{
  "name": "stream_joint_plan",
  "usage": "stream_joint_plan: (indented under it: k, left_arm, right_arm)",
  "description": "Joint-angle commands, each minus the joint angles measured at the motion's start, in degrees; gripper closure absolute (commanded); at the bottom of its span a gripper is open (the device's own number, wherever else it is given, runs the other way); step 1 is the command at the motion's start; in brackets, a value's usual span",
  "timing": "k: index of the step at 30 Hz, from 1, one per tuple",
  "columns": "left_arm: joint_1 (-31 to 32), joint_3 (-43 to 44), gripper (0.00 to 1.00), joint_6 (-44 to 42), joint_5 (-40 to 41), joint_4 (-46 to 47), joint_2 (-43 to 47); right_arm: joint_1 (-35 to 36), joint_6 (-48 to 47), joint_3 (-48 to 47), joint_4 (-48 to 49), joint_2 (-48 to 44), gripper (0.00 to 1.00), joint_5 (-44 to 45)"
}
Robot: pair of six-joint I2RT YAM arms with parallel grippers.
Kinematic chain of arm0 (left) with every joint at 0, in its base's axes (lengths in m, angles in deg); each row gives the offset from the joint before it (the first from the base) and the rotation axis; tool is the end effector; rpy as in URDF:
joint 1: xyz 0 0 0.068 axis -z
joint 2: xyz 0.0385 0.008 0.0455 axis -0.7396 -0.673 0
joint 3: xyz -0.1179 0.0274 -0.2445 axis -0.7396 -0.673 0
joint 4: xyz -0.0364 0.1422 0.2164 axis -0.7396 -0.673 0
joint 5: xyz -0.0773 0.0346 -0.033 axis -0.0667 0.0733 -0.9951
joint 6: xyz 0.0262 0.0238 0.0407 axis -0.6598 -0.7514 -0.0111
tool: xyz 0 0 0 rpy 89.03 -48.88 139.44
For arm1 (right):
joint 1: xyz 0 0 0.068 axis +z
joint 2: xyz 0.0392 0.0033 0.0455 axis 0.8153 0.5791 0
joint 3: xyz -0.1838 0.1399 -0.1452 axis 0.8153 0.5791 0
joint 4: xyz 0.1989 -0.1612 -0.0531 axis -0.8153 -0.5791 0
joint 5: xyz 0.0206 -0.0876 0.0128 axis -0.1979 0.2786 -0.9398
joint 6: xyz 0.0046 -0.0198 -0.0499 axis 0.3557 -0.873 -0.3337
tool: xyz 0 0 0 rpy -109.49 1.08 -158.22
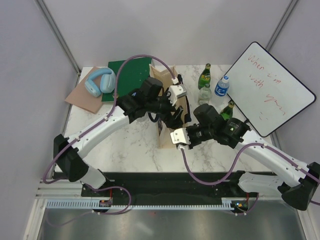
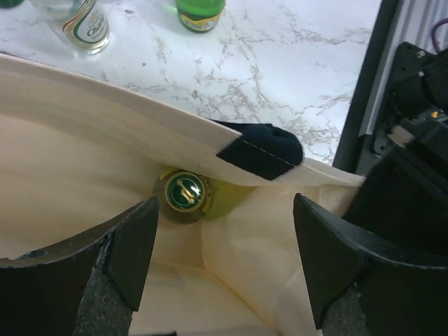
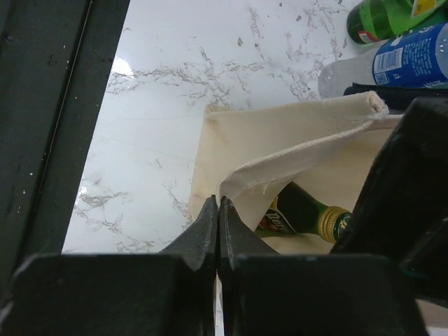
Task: Take the beverage out of the canvas bag
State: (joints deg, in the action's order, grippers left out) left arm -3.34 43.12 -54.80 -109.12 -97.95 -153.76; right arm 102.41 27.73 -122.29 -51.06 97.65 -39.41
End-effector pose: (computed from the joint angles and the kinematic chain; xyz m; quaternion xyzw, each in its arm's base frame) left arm 0.2303 -0.2467 0.3622 0.4733 0.7280 -0.3279 0.3721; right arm 0.1391 0.1772 0.3294 -0.7666 0.4848 0.1879 0.3768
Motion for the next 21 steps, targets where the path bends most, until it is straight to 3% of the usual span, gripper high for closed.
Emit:
stream_joint_plan:
  k: [1, 13, 21]
  left_arm:
    - [0.2, 7.96, 0.16, 2.22, 3.49, -4.59, -5.36]
    - [0.2, 21.24, 0.23, 10.49, 11.84, -19.72, -15.67]
    - [1.69, 22.75, 0.27, 11.28, 12.99, -22.98, -18.39]
  right_arm:
    - [-1.82, 4.17, 1.04, -1.99, 0.15, 0.98, -5.46]
    - [-5.86, 8.3, 1.3, -2.07, 0.86, 0.93, -9.51]
    - [-6.75, 8.83, 1.3, -2.07, 1.12, 0.91, -9.86]
